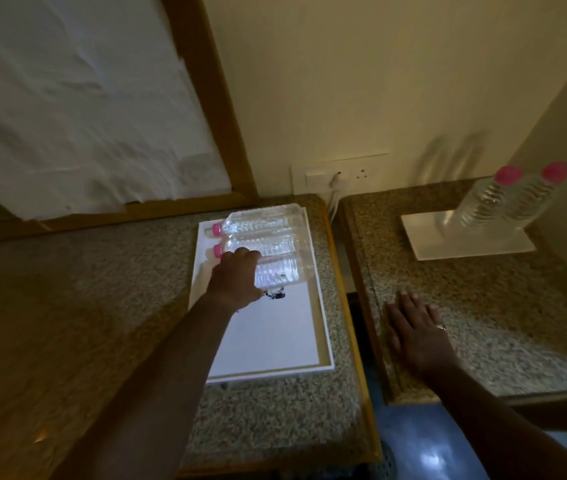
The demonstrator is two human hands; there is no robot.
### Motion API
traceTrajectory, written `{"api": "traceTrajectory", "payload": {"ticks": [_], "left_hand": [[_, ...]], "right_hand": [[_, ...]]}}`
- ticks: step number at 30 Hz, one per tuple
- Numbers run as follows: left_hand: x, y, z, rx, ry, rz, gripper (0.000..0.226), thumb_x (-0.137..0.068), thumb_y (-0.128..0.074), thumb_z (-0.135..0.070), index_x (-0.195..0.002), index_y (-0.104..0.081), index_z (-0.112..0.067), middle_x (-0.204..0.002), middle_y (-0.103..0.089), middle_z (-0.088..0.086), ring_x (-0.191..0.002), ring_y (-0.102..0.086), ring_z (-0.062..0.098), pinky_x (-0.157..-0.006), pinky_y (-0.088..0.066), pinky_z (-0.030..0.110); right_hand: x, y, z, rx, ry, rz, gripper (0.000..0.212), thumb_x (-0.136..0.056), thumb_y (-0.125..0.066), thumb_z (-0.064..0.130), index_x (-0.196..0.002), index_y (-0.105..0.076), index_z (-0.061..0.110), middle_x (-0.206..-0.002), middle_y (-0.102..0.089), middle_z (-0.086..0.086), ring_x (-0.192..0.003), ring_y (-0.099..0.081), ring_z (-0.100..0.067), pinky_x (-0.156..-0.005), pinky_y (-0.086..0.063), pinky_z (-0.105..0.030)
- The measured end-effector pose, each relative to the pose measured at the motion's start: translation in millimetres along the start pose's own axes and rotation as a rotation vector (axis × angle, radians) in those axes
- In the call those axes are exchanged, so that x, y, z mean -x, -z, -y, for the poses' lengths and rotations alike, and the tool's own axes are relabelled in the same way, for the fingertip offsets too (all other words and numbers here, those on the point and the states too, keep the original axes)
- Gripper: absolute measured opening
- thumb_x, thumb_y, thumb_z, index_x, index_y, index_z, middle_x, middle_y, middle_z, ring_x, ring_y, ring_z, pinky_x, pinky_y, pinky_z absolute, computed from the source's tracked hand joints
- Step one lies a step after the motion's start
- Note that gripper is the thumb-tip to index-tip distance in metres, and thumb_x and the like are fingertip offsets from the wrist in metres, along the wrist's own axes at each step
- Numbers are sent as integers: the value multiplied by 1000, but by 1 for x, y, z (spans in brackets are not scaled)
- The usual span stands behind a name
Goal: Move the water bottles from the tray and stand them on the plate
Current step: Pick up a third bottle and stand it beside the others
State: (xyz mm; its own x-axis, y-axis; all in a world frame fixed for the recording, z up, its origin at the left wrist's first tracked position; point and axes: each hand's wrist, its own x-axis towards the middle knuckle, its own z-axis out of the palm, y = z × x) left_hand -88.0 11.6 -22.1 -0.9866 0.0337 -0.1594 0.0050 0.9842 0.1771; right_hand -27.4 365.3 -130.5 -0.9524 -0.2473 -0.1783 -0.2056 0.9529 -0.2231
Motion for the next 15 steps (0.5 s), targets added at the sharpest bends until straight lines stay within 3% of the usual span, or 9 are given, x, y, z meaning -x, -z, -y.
{"api": "traceTrajectory", "payload": {"ticks": [5, 11, 15], "left_hand": [[39, -12, 2, 188, -24, 1, 69, -77, -78, -26, -136, -45, -15, -137, -52, 12, -124, -47, 32, -101, -41, 41], [79, -32, 7, 164, -113, 21, 75, -83, -70, -29, -147, -33, -17, -148, -42, 8, -133, -37, 32, -111, -31, 41], [84, -29, 30, 109, -78, 24, 80, -79, -73, -35, -146, -34, -17, -143, -48, 7, -131, -43, 28, -110, -32, 38]], "right_hand": [[0, -1, 2, 19, -6, -27, 61, -90, -33, 40, -139, -50, 7, -150, -37, -25, -137, -34, -46, -106, -28, -64], [5, 3, 9, 22, -18, -39, 63, -89, -31, 40, -137, -52, 5, -150, -38, -26, -138, -34, -45, -108, -29, -63], [6, 6, 21, 8, -15, -57, 63, -89, -30, 39, -134, -54, 2, -147, -40, -28, -136, -36, -47, -107, -28, -64]]}}
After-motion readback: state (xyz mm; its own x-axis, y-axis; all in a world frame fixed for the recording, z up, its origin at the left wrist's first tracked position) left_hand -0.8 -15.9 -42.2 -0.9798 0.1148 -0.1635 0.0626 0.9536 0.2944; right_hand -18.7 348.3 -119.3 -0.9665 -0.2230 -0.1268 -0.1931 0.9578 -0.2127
